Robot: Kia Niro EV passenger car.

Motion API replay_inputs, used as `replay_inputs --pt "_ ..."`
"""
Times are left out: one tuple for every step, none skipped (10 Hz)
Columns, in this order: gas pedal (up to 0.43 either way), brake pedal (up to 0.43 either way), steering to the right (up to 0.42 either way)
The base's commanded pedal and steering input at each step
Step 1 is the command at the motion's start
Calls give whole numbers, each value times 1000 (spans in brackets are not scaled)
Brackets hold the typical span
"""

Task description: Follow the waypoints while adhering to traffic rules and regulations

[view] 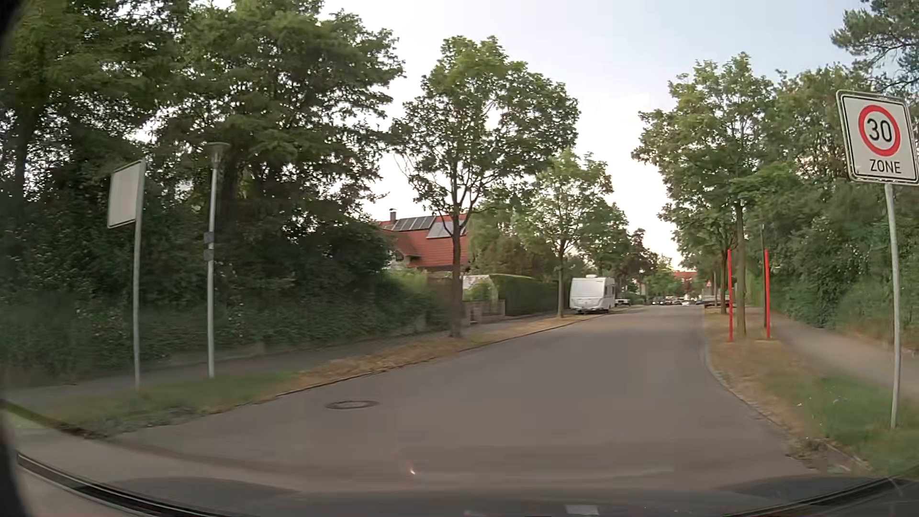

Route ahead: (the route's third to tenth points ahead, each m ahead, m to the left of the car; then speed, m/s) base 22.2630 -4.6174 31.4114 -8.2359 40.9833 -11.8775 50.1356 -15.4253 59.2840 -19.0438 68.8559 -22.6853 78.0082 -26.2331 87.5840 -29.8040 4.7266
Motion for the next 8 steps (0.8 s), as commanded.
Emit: replay_inputs --pt "138 12 268" --pt "138 12 239" --pt "150 12 206" --pt "150 12 177" --pt "157 12 150" --pt "157 12 130" --pt "157 12 120" --pt "177 12 115"
